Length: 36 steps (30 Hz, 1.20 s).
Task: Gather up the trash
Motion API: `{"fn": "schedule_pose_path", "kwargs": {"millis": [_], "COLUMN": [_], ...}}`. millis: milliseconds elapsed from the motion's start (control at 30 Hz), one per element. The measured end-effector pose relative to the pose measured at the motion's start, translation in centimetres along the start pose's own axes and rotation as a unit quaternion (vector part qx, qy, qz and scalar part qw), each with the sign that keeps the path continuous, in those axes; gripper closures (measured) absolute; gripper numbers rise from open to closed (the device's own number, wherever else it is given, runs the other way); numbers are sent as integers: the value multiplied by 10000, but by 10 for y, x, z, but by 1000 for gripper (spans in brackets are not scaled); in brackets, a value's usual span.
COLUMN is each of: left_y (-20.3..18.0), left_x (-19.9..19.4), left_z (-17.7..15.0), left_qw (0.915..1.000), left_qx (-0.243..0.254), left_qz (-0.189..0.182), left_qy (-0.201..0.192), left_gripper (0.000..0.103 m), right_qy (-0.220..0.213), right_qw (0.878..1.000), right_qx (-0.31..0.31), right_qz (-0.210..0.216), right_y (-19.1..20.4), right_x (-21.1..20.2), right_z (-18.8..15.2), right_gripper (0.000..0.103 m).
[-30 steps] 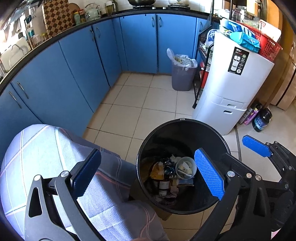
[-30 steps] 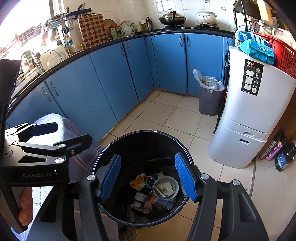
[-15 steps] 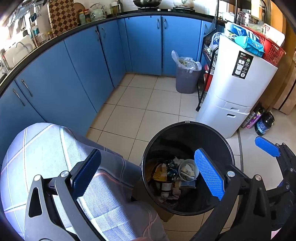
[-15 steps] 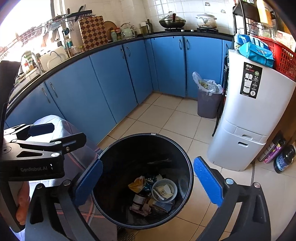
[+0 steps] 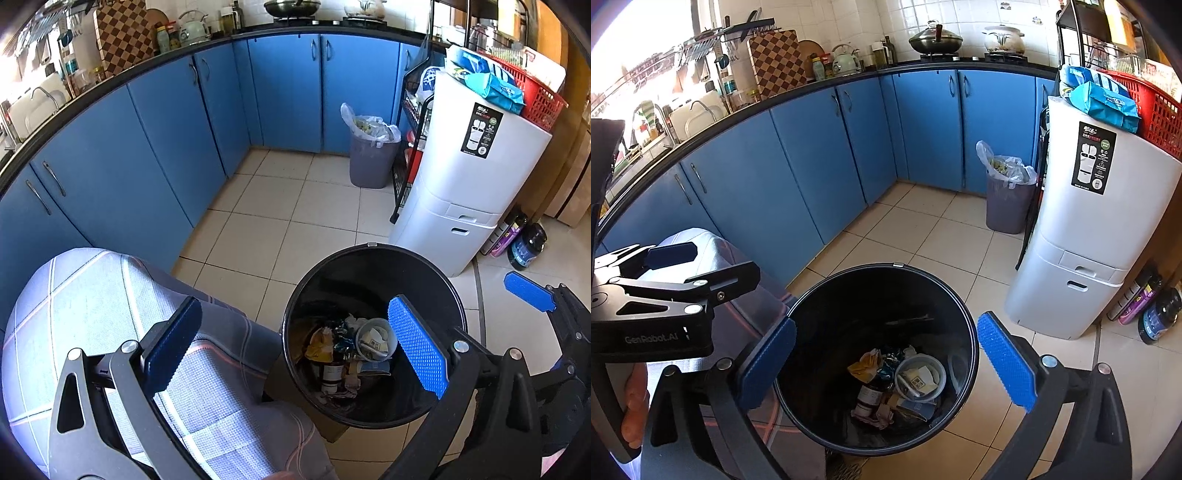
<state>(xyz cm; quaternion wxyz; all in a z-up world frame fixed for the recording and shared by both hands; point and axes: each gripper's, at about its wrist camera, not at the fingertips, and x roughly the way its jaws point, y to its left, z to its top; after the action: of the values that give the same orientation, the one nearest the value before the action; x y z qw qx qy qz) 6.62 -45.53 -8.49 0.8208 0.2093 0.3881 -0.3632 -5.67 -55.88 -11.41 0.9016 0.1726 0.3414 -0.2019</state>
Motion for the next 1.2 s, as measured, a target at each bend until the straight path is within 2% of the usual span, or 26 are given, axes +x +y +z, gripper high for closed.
{"fn": "schedule_pose_path", "kwargs": {"millis": [1200], "left_y": [-3], "left_x": [-12], "left_z": [3], "left_qw": [9999], "left_qx": [-61], "left_qz": [-71], "left_qy": [-102], "left_gripper": [4], "right_qy": [78], "right_qw": [10000], "right_qx": [-27], "right_qz": [36], "right_y": [5], "right_x": [-2], "right_z": [-5], "right_gripper": [7]}}
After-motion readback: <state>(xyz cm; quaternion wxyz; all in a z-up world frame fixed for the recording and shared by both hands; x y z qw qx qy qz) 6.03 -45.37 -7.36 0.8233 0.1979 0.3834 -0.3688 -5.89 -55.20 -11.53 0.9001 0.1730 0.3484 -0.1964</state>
